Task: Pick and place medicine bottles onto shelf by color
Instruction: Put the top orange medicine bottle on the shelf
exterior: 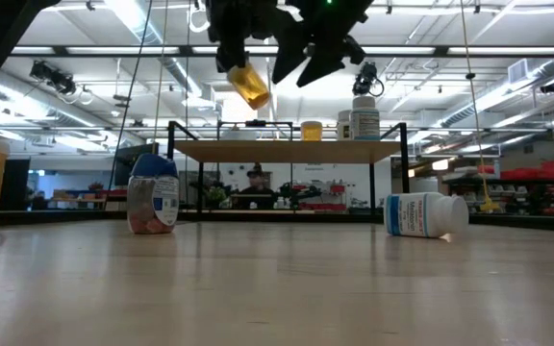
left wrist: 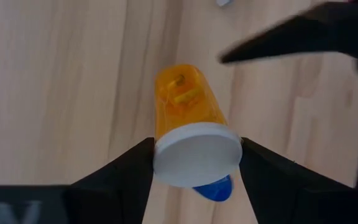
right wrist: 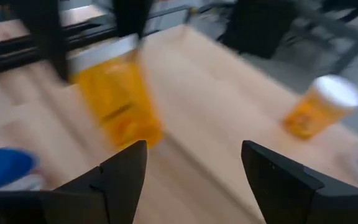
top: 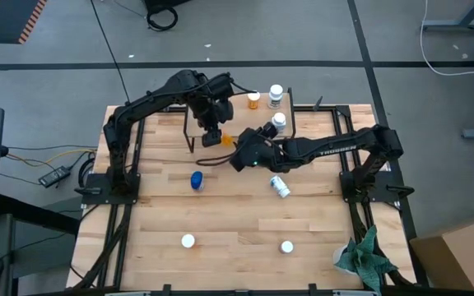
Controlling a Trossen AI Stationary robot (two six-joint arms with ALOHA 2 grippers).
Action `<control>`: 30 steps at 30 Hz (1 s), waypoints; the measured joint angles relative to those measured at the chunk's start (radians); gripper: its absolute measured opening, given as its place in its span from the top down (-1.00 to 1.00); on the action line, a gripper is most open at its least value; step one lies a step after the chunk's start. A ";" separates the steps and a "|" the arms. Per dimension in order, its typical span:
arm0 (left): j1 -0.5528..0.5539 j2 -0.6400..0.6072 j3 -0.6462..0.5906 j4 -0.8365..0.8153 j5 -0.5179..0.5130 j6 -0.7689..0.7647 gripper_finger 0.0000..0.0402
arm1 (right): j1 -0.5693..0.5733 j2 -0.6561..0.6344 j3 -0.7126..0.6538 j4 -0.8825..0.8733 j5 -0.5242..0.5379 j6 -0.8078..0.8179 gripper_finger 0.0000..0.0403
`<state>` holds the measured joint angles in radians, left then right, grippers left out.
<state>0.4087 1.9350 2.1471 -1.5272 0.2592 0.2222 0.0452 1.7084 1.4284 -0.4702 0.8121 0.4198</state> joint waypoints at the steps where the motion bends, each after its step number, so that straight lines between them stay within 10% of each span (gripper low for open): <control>1: -0.002 0.000 0.000 0.001 0.008 -0.004 -0.13 | -0.004 0.000 0.000 -0.001 0.031 -0.011 -0.34; 30: -0.012 0.000 0.000 0.064 0.028 -0.056 -0.14 | -0.049 0.000 0.000 0.011 -0.115 0.020 -0.34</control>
<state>0.3969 1.9350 2.1471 -1.4636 0.2869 0.1661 -0.0040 1.7081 1.4284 -0.4590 0.6968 0.4399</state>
